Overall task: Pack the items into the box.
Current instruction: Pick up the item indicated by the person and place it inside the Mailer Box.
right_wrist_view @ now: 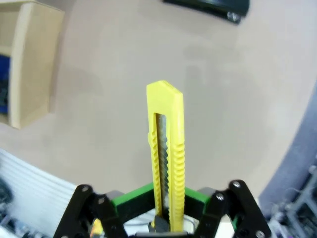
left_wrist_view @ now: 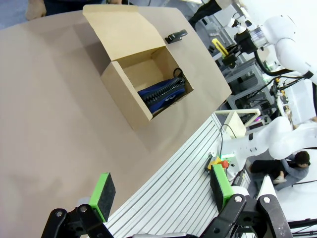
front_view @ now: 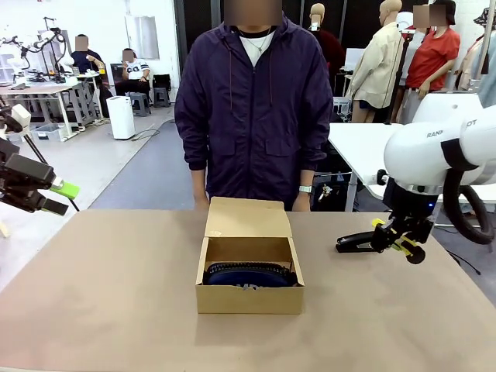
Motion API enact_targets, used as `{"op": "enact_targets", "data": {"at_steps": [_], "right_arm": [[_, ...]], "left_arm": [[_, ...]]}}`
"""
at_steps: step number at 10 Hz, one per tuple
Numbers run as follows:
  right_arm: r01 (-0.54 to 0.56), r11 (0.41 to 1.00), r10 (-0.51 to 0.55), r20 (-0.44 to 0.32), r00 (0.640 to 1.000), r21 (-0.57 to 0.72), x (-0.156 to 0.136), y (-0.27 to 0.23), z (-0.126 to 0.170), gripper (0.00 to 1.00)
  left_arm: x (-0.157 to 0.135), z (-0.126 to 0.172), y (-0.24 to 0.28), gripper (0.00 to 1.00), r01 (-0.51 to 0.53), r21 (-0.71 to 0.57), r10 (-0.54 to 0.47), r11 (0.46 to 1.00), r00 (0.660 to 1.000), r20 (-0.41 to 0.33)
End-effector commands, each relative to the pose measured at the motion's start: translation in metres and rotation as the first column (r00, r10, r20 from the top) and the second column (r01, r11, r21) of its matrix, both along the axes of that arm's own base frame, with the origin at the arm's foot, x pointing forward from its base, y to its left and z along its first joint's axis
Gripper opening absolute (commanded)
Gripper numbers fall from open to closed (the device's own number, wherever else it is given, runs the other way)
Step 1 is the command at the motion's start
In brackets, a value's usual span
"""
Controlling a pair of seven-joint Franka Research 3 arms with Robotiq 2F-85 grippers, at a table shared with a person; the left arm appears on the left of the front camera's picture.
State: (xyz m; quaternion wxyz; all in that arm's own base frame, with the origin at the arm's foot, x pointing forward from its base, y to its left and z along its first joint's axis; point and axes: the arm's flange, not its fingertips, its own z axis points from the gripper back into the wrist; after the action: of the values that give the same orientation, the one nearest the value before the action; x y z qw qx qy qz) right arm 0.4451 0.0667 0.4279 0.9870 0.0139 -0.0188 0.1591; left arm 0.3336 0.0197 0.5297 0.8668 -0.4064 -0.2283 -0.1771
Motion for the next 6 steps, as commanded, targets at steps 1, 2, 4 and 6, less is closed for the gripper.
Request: {"op": "enact_targets", "data": {"at_steps": [1,2,4,6], "right_arm": [[-0.176,0.983,0.175,0.025,0.984,0.053,0.008,0.046,0.013,0.00],[-0.303,0.950,0.299,0.059,0.952,0.079,0.008,0.085,0.021,0.00],[-0.530,0.840,0.518,0.123,0.847,0.115,0.002,0.157,0.035,0.00],[-0.728,0.672,0.713,0.144,0.686,0.136,-0.010,0.231,0.041,0.00]], "left_arm": [[-0.001,0.001,0.002,1.00,0.008,0.002,-0.008,1.000,1.000,-0.003],[-0.001,0.001,0.002,1.00,0.008,0.002,-0.008,1.000,1.000,-0.003],[-0.001,0.001,0.002,1.00,0.008,0.002,-0.008,1.000,1.000,-0.003],[-0.001,0.001,0.002,1.00,0.008,0.002,-0.008,1.000,1.000,-0.003]]}}
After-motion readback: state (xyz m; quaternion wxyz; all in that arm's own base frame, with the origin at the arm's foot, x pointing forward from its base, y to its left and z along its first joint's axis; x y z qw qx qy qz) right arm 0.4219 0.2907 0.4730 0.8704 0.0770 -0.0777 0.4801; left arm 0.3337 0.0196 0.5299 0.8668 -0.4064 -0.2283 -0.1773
